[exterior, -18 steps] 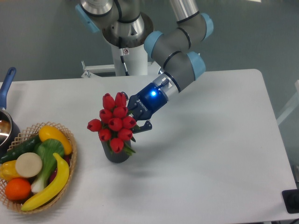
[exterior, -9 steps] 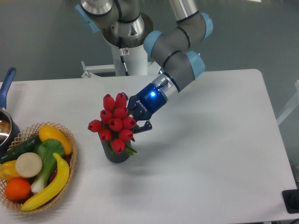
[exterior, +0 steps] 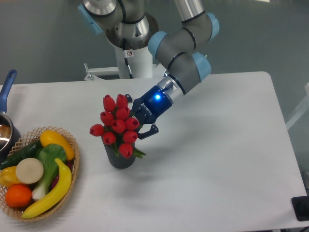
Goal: Insert the flowers into the vase
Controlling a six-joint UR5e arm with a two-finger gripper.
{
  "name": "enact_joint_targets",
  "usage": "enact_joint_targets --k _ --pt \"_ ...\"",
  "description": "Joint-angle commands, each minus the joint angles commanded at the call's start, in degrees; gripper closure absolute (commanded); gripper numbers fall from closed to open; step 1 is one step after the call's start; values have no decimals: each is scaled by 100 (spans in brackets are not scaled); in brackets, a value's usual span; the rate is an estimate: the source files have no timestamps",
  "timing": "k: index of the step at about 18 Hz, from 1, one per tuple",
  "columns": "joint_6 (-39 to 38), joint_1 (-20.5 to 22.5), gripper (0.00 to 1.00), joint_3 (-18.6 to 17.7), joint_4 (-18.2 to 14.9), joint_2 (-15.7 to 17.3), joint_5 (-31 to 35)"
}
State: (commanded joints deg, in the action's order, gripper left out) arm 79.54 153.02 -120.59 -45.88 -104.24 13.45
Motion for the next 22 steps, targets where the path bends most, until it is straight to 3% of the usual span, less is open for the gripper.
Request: enact_joint_targets --k 2,5,13,18,22 --pt "0 0 22 0 0 26 0" --pt "0 0 1 9 9 44 0" --pt "-9 0 0 -26 0 316 52" --pt "-44 44 0 -35 -35 694 1159" --pt "-70 53 0 -35 -53 835 1248"
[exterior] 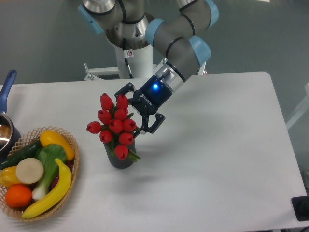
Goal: Insert the flowers into the vase
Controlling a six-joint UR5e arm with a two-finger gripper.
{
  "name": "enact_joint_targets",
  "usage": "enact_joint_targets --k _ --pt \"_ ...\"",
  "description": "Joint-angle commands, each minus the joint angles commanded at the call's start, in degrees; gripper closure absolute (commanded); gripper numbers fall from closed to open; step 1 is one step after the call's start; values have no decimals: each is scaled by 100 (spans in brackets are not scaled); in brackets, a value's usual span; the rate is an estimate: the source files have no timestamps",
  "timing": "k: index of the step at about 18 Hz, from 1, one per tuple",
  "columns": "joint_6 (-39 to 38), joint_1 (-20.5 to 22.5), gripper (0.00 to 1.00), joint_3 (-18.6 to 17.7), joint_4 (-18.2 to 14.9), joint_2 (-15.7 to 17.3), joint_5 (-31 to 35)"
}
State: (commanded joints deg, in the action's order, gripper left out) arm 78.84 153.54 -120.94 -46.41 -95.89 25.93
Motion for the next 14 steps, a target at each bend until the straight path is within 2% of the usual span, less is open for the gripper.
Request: enact_joint_targets --k 2,4,6,10,11,14 --pt "9 18 0 44 0 105 122" --pt "9 61 0 175 0 385 936" --pt "-9 79 0 456 -96 615 1807" --pt "17 175 0 1062 -254 861 2573" --pt "44 202 0 1298 -429 879 2810" --pt "201 211 0 2072 -1228 862 3601"
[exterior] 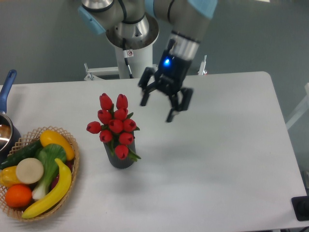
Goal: Insert the flowers into the vase
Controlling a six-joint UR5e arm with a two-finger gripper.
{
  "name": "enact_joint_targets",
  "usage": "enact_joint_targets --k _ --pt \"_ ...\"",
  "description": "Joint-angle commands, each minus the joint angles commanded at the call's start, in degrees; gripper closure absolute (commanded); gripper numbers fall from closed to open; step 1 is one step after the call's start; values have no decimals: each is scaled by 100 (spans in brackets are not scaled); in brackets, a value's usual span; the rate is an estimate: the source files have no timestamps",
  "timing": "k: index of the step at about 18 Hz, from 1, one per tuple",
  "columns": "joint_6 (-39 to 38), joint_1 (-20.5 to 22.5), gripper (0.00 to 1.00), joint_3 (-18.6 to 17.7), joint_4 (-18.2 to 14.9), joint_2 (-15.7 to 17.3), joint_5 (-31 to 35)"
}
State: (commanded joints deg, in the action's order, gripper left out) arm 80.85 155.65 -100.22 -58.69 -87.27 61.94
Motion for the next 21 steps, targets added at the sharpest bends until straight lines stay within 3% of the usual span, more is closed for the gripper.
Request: enact_joint_targets --k 6,11,14,21 --pt "1308 272 0 880 -941 -18 959" --pt "2898 1088 0 1118 -1855 79 1057" --pt "3489 1335 0 1215 -2050 70 1057" --pt "3613 1389 0 1215 -2147 79 1083"
